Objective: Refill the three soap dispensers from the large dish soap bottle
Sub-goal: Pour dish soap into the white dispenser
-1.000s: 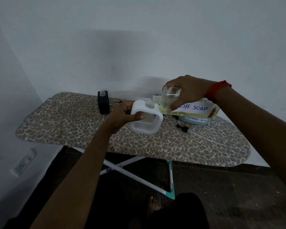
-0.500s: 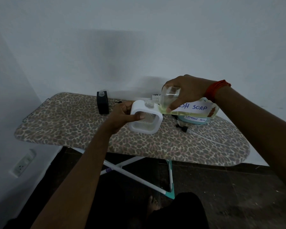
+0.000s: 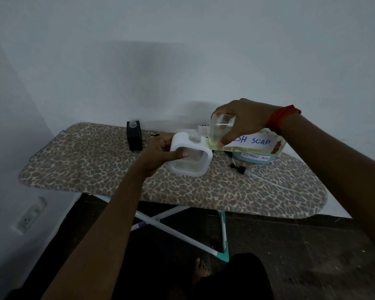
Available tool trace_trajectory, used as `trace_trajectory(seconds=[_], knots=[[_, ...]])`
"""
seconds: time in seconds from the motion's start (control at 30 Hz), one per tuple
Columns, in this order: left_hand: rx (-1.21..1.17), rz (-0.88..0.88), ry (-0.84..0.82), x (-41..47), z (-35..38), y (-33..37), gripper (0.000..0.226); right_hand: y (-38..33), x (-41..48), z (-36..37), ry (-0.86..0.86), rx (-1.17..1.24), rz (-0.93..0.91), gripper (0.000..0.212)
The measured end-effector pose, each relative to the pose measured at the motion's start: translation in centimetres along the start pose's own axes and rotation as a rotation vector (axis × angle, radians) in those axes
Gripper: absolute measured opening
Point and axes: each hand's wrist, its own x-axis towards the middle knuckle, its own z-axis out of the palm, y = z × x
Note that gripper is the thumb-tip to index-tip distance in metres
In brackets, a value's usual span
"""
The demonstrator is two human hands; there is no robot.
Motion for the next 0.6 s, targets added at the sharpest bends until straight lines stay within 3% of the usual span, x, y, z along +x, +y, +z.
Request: trace_trajectory(seconds=[0.6], knots=[[-0.028,0.017,-0.008,0.05,0.02,0.01,0.055,-0.13,-0.31,0.04,-0.001,0.011,0.002,0.079]])
